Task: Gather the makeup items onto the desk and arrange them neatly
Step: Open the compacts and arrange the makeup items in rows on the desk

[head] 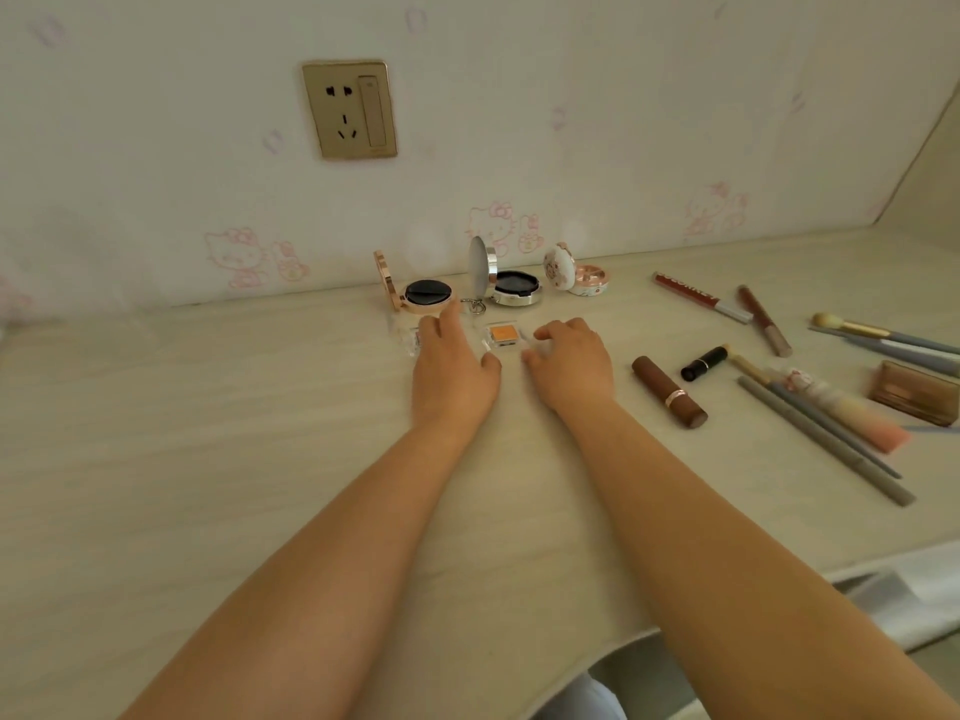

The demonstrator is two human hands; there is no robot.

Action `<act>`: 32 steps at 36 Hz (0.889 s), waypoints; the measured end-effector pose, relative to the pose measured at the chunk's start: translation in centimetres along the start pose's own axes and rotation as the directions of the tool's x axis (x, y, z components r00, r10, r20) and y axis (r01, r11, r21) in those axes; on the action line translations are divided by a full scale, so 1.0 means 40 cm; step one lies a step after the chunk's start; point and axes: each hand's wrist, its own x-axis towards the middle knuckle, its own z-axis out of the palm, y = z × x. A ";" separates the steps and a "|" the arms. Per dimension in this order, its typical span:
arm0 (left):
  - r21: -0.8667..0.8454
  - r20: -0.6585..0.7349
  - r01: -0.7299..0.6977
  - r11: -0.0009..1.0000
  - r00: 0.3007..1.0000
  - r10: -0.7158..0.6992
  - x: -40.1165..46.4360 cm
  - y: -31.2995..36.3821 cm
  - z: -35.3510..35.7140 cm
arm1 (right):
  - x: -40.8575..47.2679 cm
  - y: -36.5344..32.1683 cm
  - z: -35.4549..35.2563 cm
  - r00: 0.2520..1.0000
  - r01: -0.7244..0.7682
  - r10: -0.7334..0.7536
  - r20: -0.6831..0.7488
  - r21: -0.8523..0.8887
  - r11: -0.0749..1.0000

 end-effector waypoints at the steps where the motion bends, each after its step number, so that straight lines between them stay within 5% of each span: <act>1: -0.031 -0.027 0.011 0.999 1.000 -0.012 -0.006 0.003 -0.003 | -0.011 0.000 -0.005 1.000 0.011 -0.011 0.008 -0.015 1.000; 5: -0.117 -0.069 0.047 0.992 0.996 -0.056 -0.032 0.026 -0.006 | -0.053 0.003 -0.033 0.997 0.047 -0.050 0.058 0.039 0.998; 8: -0.127 -0.053 -0.022 0.992 0.998 0.016 -0.066 0.065 0.010 | -0.089 0.017 -0.078 0.998 -0.065 0.052 0.048 0.352 0.934; 14: -0.134 -0.031 -0.105 0.985 0.994 0.101 -0.134 0.174 0.080 | -0.169 0.091 -0.194 0.970 -0.029 0.143 -0.195 0.496 0.868; 27: -0.069 0.234 -0.456 0.887 0.857 0.458 -0.206 0.498 0.293 | -0.237 0.476 -0.411 0.784 -0.266 0.398 -0.477 0.322 0.909; 32: 0.116 0.398 -0.547 0.829 0.791 0.465 -0.208 0.589 0.382 | -0.234 0.581 -0.434 0.829 -0.469 0.427 -0.360 -0.032 0.883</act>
